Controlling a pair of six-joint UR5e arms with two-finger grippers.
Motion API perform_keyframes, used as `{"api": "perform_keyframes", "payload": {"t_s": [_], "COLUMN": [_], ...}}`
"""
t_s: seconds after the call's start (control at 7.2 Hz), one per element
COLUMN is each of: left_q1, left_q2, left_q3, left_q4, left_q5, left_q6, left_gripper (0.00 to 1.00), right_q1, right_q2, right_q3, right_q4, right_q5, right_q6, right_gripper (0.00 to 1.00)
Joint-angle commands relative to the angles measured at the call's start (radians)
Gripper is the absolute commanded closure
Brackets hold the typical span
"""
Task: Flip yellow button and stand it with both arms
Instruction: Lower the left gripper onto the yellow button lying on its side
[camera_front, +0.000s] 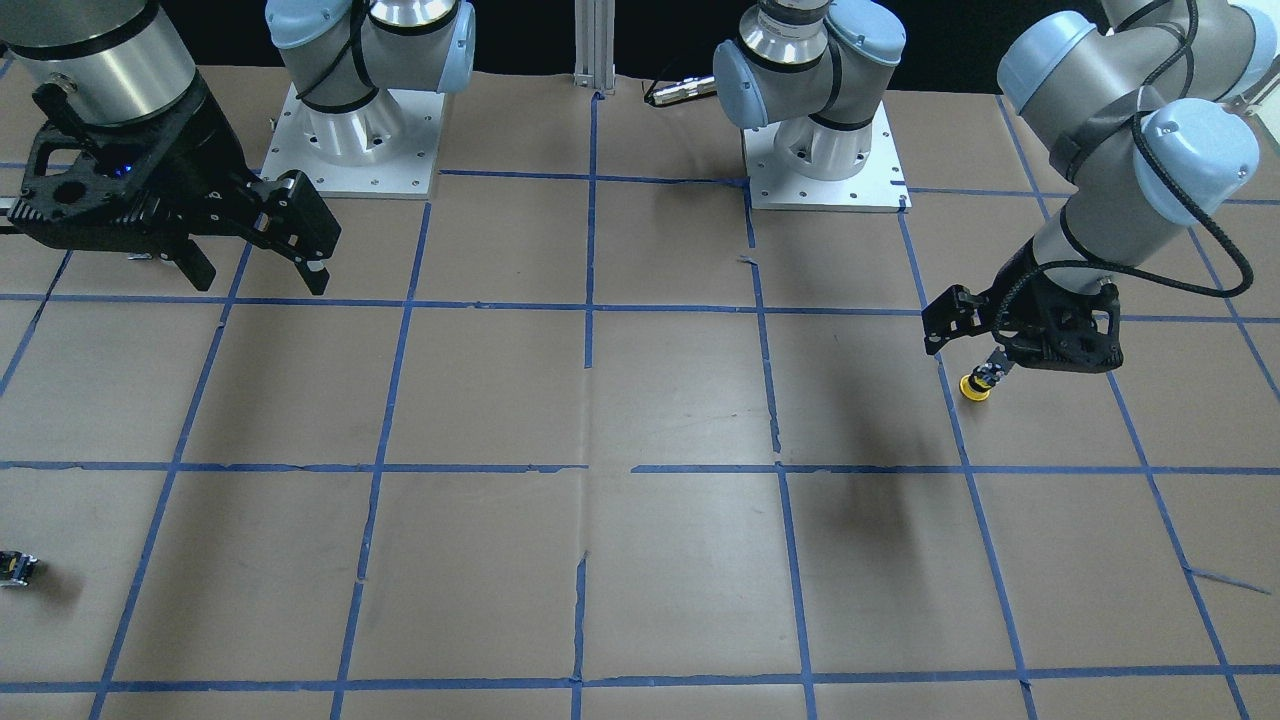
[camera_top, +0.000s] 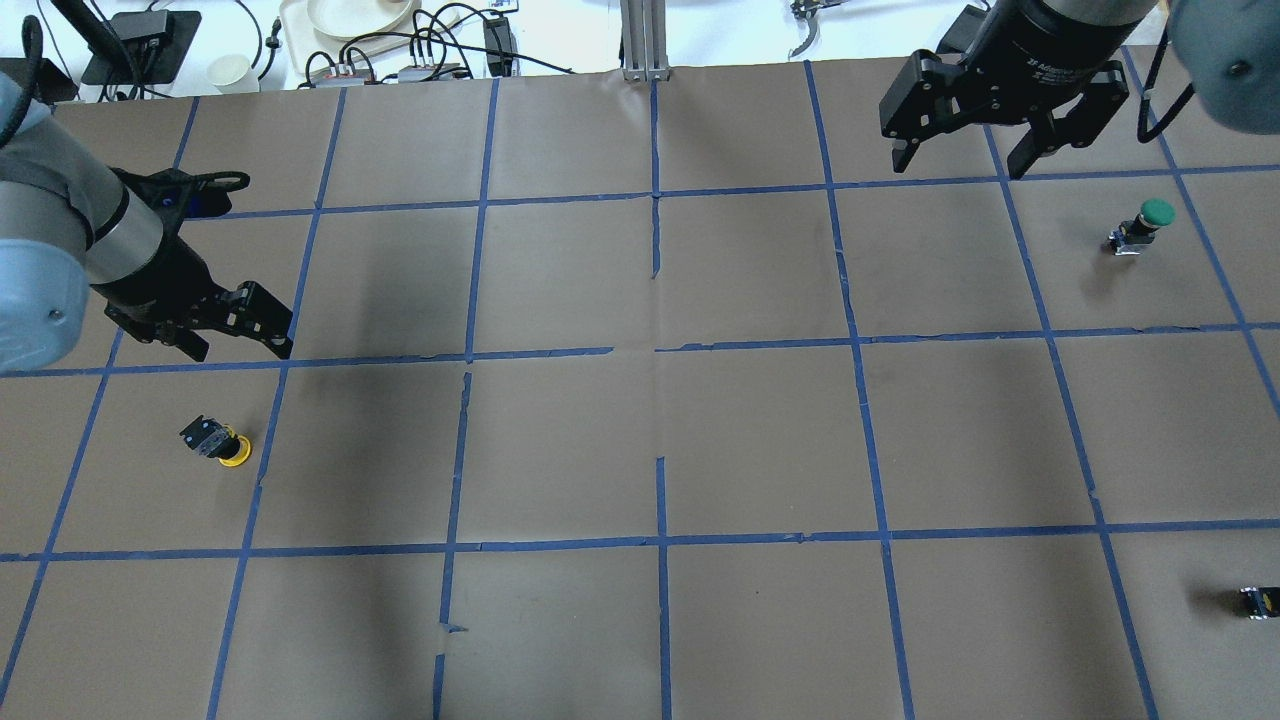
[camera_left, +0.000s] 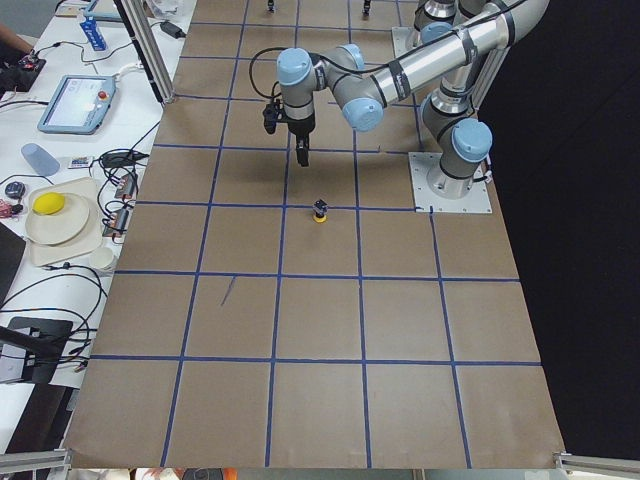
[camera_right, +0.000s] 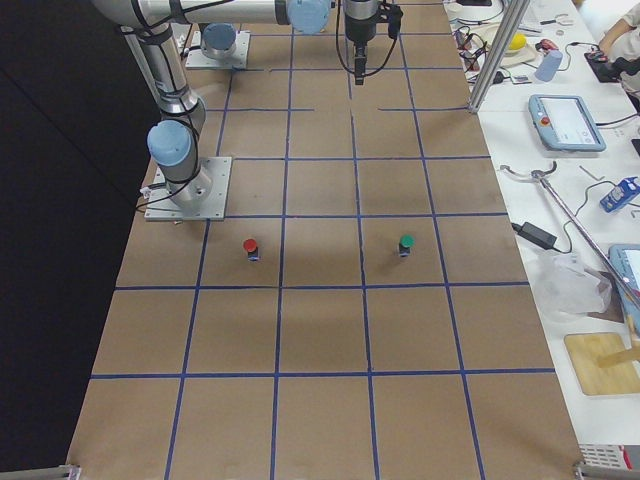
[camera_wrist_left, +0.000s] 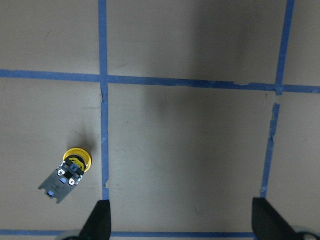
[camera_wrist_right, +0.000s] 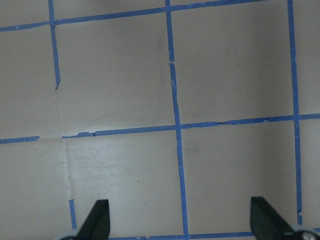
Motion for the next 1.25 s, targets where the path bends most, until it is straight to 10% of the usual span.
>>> {"api": "perform_keyframes", "payload": {"t_s": [0.0,0.56,1.11], "left_q1": [0.086,0.195,0.206], "left_q2": [0.002,-0.042,-0.125], "left_q3": [-0.095,-0.125,-0.126], "left_q4": [0.158,0.177,0.226], "left_q5": [0.004,0.004,0.03], "left_q6": [0.34,0.779,0.837], "left_gripper": [0.0,0.0,0.0], "right_q1": [0.0,0.0,0.0], "right_q2": [0.0,-0.002,-0.002], "right_q3": [0.001,0.001,0.001], "right_q4": [-0.001,-0.001,-0.001], "right_q5": [0.001,0.001,0.001], "right_q6": [0.0,0.0,0.0], "right_gripper": [0.0,0.0,0.0]}}
